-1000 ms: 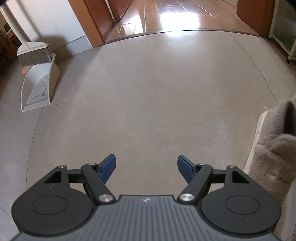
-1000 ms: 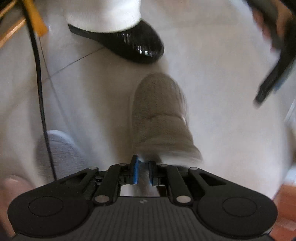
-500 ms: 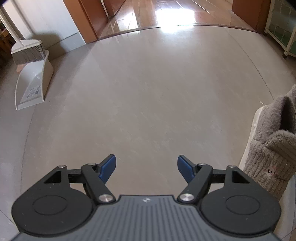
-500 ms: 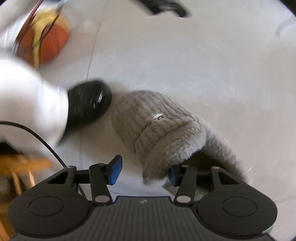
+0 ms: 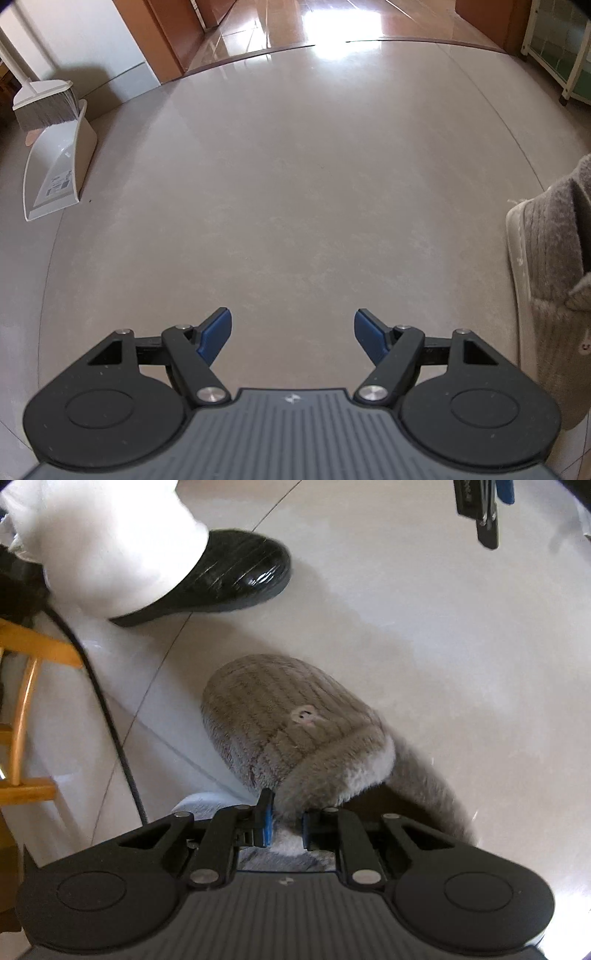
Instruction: Organize objects
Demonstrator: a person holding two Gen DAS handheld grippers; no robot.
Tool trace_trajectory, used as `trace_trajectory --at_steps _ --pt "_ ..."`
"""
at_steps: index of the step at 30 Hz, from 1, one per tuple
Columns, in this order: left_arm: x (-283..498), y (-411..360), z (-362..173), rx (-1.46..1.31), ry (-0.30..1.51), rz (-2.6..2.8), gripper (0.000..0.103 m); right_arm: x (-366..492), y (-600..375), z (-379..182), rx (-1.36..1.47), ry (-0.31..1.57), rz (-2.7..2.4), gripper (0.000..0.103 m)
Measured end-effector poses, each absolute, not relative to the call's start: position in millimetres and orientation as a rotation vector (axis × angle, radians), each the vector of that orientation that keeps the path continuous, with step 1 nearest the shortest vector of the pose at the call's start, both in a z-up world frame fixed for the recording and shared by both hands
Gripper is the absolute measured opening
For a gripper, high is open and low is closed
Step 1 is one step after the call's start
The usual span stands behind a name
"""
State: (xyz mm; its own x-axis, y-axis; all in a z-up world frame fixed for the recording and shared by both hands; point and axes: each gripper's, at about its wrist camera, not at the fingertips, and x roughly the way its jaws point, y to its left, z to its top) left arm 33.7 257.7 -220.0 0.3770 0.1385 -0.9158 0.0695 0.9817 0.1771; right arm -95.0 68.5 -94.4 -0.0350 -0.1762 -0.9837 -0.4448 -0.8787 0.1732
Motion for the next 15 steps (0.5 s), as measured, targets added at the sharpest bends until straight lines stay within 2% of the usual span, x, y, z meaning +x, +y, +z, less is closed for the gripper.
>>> trace_trajectory --at_steps 10,15 --pt "36 251 -225 0.229 1.198 0.03 0.074 -78 80 -101 -1.97 0.789 1.912 0.017" --pt "39 245 -220 0.236 1.2 0.013 0.074 -70 77 -90 -1.895 0.807 1.874 0.037"
